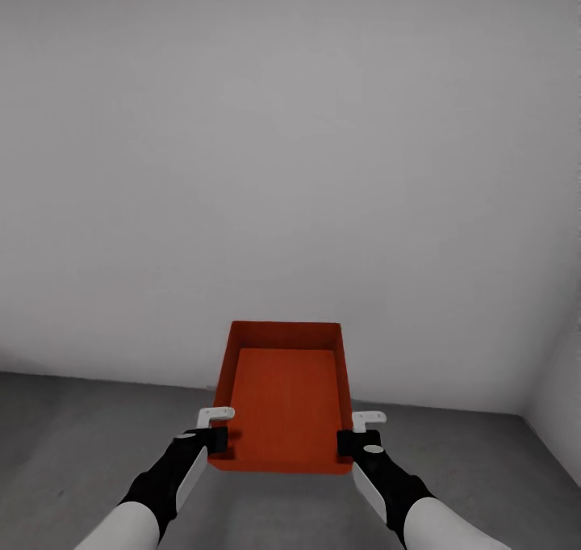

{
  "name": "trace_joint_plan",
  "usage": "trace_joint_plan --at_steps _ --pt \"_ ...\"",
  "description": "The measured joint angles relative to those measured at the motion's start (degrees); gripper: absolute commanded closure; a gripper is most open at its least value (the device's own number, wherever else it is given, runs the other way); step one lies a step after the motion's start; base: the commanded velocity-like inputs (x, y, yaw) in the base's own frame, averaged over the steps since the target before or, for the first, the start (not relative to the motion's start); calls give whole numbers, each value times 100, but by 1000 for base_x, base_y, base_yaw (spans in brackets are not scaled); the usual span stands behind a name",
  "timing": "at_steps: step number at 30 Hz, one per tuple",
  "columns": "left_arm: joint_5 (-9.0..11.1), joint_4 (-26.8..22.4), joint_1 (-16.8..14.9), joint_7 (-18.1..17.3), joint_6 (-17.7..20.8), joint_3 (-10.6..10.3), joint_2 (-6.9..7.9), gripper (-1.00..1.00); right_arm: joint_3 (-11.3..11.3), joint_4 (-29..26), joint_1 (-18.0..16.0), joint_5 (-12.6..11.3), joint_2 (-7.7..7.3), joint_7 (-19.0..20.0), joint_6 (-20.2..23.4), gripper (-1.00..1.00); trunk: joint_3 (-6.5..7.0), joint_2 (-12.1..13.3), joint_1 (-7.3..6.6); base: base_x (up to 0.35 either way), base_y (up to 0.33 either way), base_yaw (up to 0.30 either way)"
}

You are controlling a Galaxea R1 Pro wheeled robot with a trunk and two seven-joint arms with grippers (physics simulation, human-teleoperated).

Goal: Move the two storage containers from the living room to the garage. In the garage, place one container on the floor and stack the other container on top of it (either order is fine).

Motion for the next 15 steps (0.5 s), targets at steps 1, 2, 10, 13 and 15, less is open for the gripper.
trace_joint_plan --at_steps 1,2,10,13,15 --pt "0 0 0 0 0 0 0 100 0 0 0 0 0 0 0 100 0 0 0 321 145 -242" --pt "-1 0 -1 0 -1 -2 0 100 -2 0 0 1 0 0 -3 100 0 0 0 321 145 -242" --pt "-20 -45 0 1 2 -12 1 100 -22 3 -2 1 4 5 -50 100 0 1 3 195 76 -69" --pt "-26 -61 2 2 2 -15 2 100 -27 4 -2 -1 5 6 -65 100 0 1 3 14 5 -3" --pt "-27 -63 2 2 2 -15 1 100 -29 4 -2 0 5 7 -68 100 0 1 3 5 2 -1"
